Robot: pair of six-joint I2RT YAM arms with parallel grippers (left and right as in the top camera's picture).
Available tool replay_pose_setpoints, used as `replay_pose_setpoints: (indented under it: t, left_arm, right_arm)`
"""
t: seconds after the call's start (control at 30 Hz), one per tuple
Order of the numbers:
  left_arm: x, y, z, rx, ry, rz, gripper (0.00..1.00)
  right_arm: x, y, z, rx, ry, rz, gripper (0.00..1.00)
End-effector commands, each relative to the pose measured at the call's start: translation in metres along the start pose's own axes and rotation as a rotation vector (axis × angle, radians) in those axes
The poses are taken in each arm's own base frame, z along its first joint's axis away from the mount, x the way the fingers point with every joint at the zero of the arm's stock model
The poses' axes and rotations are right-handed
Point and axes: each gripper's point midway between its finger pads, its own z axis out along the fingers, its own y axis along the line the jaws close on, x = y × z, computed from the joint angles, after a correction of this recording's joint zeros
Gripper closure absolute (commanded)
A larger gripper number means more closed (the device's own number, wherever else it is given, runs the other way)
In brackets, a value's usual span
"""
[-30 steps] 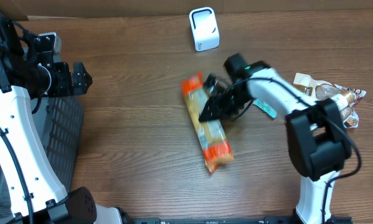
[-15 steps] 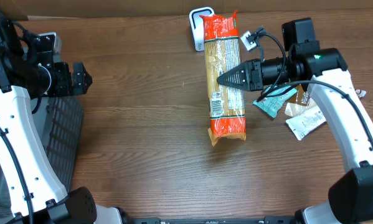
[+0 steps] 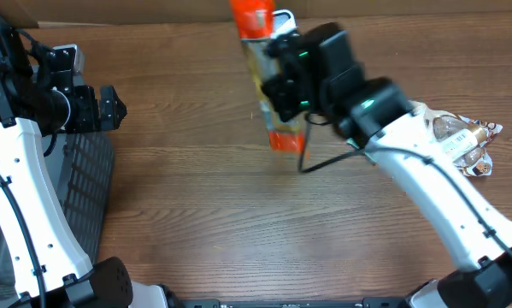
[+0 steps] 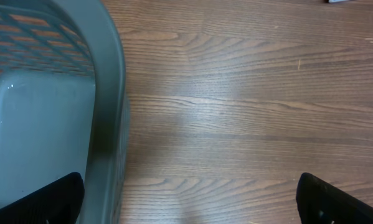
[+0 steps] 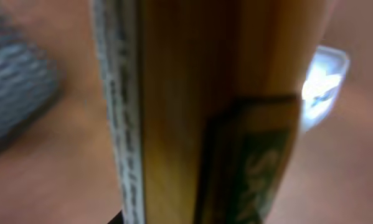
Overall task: Scan the item barcode
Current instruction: 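Carry the spaghetti package up to the white scanner, then hold the spaghetti package in front of the white scanner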
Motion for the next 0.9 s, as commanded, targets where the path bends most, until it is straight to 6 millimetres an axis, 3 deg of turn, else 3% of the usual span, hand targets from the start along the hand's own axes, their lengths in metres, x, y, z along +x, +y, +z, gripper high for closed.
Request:
replay_pose_setpoints:
  t: [0.0,0.2,0.37,0.5,0.73,0.87]
  left_arm:
    - [-0.001,-0.003,0.002,0.017,-0.002,0.022,0.00]
    - [-0.001,-0.003,0.002,0.017,-0.002,0.022,0.01]
    - [-0.001,-0.003,0.002,0.017,-0.001,0.022,0.00]
    - [-0.001,-0.003,0.002,0.017,-0.002,0.022,0.00]
    - [-0.001,-0.003,0.002,0.017,-0.001,0.022,0.01]
    - [-0.001,-0.003,0.002,0.017,-0.001,0.022,0.00]
  right_arm:
    - [-0.048,-0.055,-0.004,0.469,-0.139,-0.158,0.96]
    - [-0.058,-0.078,0.057,0.555,-0.126,-0.529,0.96]
    - [-0.069,-0.103,0.092,0.636,-0.163,-0.733,0.96]
    - [-0.067,-0.109,0.122,0.584,-0.201,-0.896,0.96]
    - [-0.064,-0.121,0.160,0.609,-0.318,-0.947,0.96]
    - [-0.064,-0.116,0.174,0.628,-0.376,-1.035,0.96]
